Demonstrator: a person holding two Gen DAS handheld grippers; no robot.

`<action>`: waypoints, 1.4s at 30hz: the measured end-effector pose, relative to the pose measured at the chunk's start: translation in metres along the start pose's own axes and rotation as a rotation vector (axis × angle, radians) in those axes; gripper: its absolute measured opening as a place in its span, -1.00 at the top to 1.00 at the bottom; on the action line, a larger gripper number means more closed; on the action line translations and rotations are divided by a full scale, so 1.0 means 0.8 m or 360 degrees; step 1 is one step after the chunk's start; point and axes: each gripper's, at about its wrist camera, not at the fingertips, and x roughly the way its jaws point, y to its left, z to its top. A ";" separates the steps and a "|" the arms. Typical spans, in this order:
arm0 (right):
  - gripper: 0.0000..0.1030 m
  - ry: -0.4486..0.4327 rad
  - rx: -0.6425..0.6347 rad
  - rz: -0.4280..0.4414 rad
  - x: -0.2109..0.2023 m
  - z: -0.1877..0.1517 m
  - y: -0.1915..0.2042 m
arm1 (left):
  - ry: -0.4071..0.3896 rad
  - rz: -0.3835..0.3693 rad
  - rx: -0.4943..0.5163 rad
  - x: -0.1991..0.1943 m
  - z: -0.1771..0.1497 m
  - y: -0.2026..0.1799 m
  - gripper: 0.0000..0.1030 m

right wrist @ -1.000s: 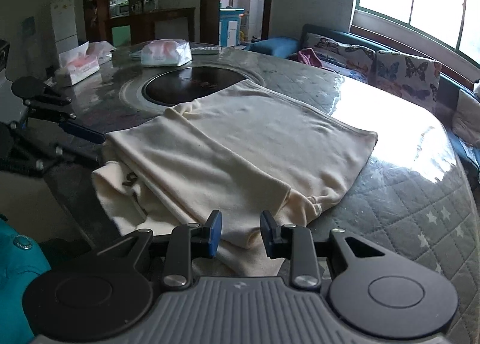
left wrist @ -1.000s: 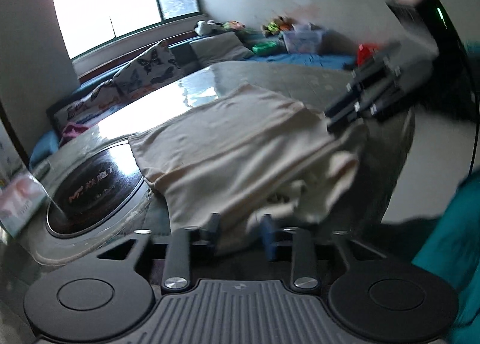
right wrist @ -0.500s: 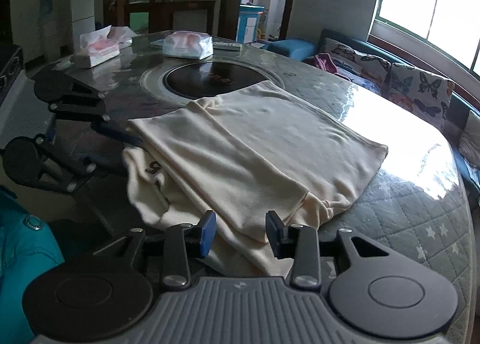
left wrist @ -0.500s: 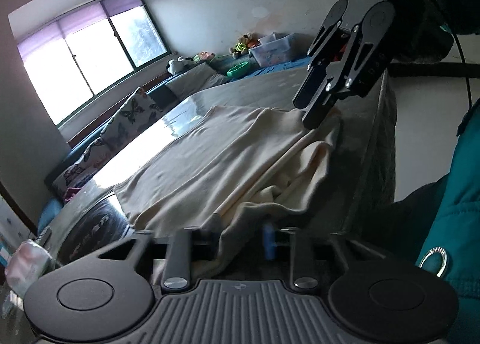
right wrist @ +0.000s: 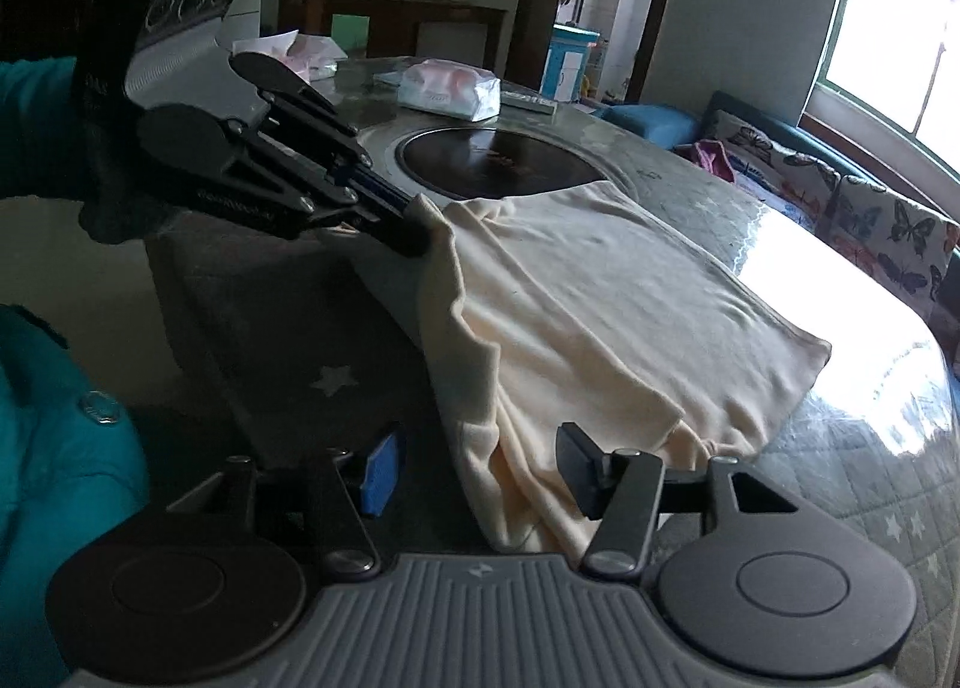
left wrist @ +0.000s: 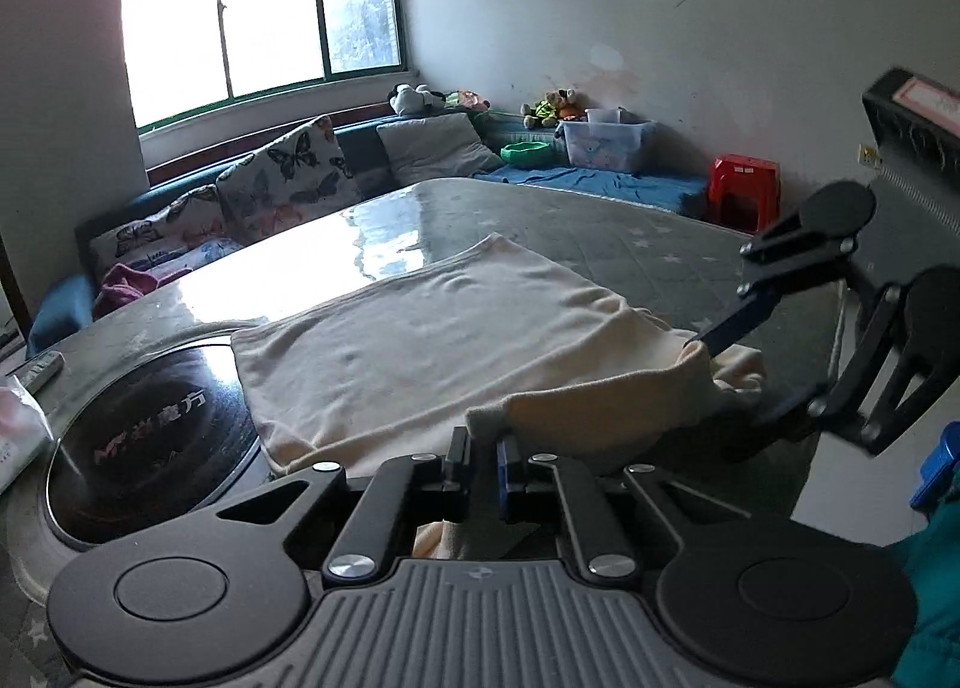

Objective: Fold clothes

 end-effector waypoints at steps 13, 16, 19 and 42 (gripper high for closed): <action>0.77 0.0032 0.0164 0.0038 0.022 0.018 -0.040 | 0.0025 0.0005 0.0057 -0.013 -0.020 -0.003 0.62; 0.78 0.0020 0.0204 0.0036 0.023 0.026 -0.048 | 0.0033 0.0035 0.0119 -0.022 -0.030 -0.009 0.46; 0.78 0.0018 0.0236 0.0031 0.024 0.028 -0.055 | 0.0061 0.0068 0.0160 -0.024 -0.040 -0.011 0.46; 0.85 -0.0122 0.0244 0.0054 -0.062 0.030 -0.028 | -0.0082 0.0059 0.0099 -0.115 -0.021 -0.020 0.84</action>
